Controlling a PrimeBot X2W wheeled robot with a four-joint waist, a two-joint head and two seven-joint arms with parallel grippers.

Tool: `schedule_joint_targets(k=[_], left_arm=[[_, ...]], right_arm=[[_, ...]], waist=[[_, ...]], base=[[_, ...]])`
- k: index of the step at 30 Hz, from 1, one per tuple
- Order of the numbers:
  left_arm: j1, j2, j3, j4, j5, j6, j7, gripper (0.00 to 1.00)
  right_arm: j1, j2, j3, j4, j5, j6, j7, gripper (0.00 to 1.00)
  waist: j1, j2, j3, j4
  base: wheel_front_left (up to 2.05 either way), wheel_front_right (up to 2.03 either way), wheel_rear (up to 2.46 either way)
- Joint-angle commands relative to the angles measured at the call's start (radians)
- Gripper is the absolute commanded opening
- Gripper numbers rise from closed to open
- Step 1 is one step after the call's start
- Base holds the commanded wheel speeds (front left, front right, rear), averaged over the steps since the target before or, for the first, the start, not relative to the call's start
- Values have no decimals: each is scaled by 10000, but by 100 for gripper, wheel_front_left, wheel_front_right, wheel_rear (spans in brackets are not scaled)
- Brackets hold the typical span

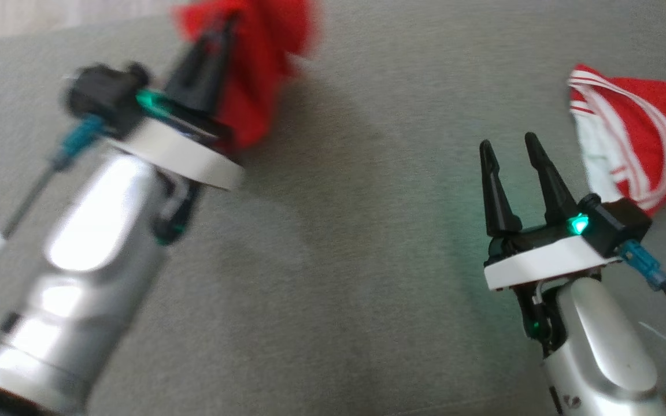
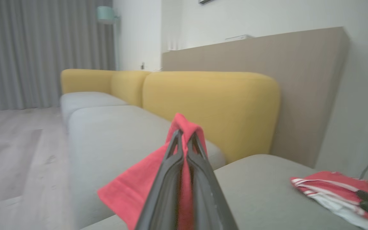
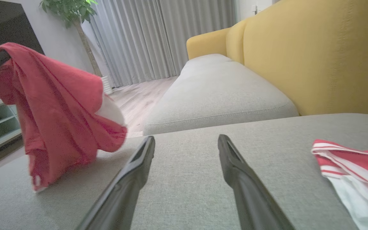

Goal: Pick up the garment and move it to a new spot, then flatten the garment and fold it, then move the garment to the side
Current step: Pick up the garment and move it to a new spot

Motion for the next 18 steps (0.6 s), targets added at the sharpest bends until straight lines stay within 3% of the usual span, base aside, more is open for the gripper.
schedule_joint_targets(k=[1,5,9,10,11,18], left_arm=[[-227,104,206,-439,-52,18,-79,0],[307,-648,-214,-792,-165,17,-79,0],[1019,-866,-488,-354,-176,17,-79,0],[1162,-870,-454,-186,-127,17,-79,16],[1316,-886,-358,-24,-76,18,-79,100],[2955,-1075,1690,262,595,200,-79,100]], right_arm=[[-33,132,266,-271,103,-7,-65,100],[117,132,366,-228,192,-7,-65,100],[139,133,500,-258,310,-7,-65,100],[108,133,515,-276,328,-7,-65,100],[85,133,522,-278,343,-7,-65,100],[65,133,404,-173,330,-7,-65,100]], waist=[[1,-1,-293,-457],[1,-1,-429,-700],[1,-1,-396,-780],[1,-1,-350,-764],[1,-1,-324,-735],[1,-1,-365,-389]], base=[[0,0,0],[0,0,0],[0,0,0],[0,0,0],[0,0,0],[0,0,0]])
